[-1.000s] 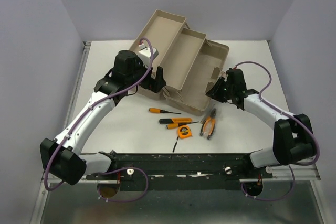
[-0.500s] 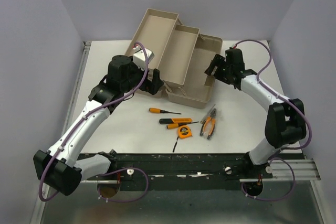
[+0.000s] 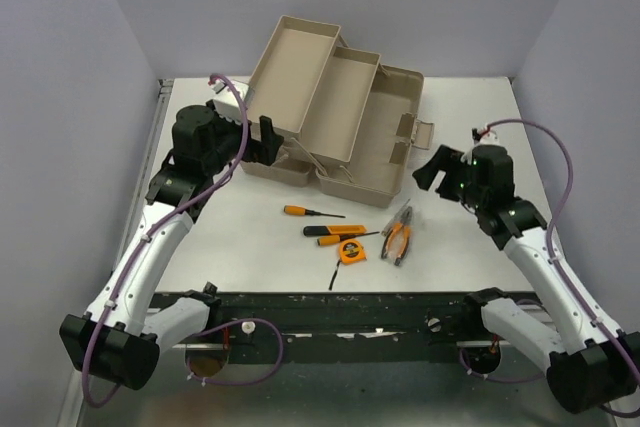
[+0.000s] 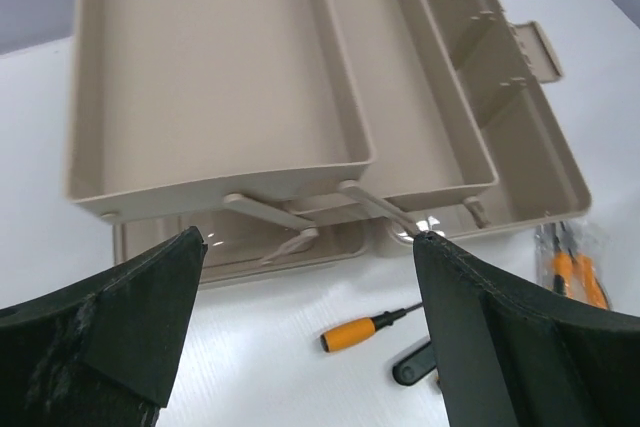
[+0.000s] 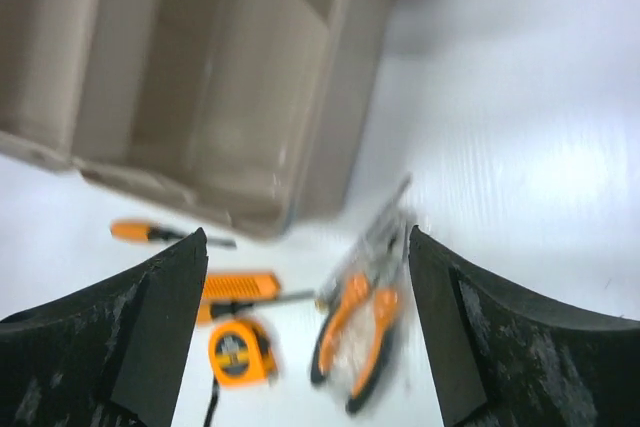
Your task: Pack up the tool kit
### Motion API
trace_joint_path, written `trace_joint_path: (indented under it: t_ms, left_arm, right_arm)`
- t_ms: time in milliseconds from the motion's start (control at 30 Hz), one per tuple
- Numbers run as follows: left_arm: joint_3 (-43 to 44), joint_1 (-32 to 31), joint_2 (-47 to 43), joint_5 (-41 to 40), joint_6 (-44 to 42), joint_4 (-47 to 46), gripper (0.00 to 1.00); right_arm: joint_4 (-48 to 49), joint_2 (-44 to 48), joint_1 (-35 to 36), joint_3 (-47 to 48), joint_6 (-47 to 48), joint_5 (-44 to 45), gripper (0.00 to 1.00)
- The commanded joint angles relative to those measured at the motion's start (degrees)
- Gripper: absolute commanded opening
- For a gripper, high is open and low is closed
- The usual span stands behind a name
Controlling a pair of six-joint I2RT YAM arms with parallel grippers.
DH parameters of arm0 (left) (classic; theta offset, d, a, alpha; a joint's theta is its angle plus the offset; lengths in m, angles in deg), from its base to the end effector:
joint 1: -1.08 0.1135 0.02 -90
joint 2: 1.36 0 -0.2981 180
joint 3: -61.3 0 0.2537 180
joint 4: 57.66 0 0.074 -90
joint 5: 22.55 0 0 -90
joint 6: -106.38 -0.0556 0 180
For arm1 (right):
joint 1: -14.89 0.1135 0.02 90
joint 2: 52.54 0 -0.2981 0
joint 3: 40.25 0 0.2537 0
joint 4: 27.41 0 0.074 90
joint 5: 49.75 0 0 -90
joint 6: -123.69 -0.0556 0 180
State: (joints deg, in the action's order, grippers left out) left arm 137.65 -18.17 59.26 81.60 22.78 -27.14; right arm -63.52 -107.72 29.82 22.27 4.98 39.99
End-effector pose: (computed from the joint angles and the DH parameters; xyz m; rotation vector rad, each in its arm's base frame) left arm 0.2236 -0.0925 0.4094 0.3820 1.8150 -0.5391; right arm 0.2077 0.0556 0.3283 0.2500 2.0922 0.4679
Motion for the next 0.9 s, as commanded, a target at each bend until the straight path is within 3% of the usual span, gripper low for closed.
trace_joint_path:
  t_ms: [0, 200, 433, 633, 867]
  left_arm:
    - [-1.3, 4.7, -1.6, -0.9, 3.2, -1.8, 0.99]
    - [-1.7, 4.7, -2.4, -3.7, 1.9, -1.5, 0.99]
    - [-1.9, 4.6, -2.3, -3.0, 2.4, -1.9, 0.99]
    - [-2.0, 4.6, -1.8, -3.6, 2.1, -1.9, 0.99]
    - [-1.9, 4.6, -1.2, -3.3, 2.6, -1.7, 0.99]
  right_arm:
    - [-8.4, 4.4, 2.7, -12.7, -7.4, -5.1, 0.86]
    - [-4.6, 8.2, 4.4, -22.7, -12.8, -6.5, 0.75]
    - [-1.6, -2.4, 8.0, -20.9, -14.1, -4.2, 0.68]
    - [-0.9, -4.1, 15.9, -22.5, -20.6, 6.7, 0.65]
    - [-2.5, -5.4, 18.5, -23.4, -24.5, 13.3, 0.56]
